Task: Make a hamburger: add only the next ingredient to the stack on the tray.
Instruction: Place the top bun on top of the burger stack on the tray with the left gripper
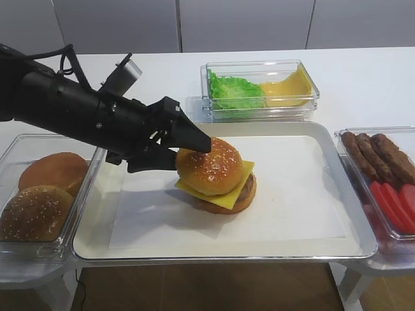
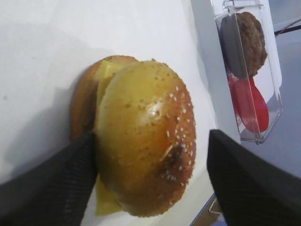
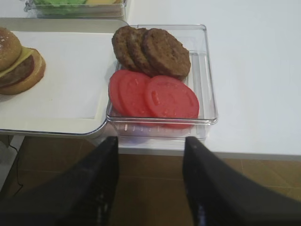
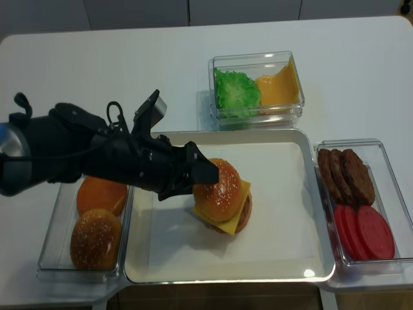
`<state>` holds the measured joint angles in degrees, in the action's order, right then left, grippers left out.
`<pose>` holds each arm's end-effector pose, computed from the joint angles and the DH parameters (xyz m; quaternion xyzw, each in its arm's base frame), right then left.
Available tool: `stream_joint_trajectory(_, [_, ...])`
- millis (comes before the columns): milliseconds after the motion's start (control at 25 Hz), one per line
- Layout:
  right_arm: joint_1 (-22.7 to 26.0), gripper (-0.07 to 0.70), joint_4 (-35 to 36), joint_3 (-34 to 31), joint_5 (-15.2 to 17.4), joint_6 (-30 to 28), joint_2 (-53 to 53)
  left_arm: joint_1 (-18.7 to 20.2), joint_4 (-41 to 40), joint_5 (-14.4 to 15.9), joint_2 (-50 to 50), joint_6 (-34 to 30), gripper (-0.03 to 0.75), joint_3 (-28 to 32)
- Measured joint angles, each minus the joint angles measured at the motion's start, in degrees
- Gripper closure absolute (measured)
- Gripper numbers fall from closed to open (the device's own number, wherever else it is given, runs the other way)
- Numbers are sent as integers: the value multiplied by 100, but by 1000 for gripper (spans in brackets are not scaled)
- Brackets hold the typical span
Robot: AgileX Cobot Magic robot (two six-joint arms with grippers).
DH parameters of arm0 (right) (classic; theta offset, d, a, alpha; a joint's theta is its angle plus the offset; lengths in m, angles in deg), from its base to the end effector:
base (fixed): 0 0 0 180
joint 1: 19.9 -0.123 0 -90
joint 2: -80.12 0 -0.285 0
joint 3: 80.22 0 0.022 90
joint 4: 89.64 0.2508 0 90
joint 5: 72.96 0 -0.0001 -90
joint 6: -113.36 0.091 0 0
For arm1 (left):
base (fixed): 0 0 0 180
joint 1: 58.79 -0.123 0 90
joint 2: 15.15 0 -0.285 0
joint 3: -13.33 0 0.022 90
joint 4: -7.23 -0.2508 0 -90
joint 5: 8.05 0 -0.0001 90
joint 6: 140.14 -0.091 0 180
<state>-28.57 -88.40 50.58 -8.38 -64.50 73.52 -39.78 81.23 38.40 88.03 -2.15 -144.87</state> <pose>-0.0098 0.0003 0.2688 -0.0502 0.8662 0.0576 0.4939 0.2856 -0.1655 0.2239 0.0762 0.8795 -0.4447 0.1514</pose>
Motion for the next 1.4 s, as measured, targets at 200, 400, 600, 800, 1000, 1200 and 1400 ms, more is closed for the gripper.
stream_joint_trajectory(200, [0,276,0,0,0,0,0,26,0,119,0,0,183,0])
stream_joint_trajectory(400, [0,276,0,0,0,0,0,35,0,77,0,0,181,0])
stream_joint_trajectory(600, [0,276,0,0,0,0,0,35,11,-94,0,0,181,0])
stream_joint_trajectory(800, [0,276,0,0,0,0,0,35,139,-58,0,0,180,0])
stream_joint_trajectory(1000, [0,276,0,0,0,0,0,35,152,218,0,0,180,0])
stream_joint_trajectory(1200, [0,276,0,0,0,0,0,35,152,269,0,-2,180,0])
stream_joint_trajectory(1400, [0,276,0,0,0,0,0,35,152,124,0,-2,180,0])
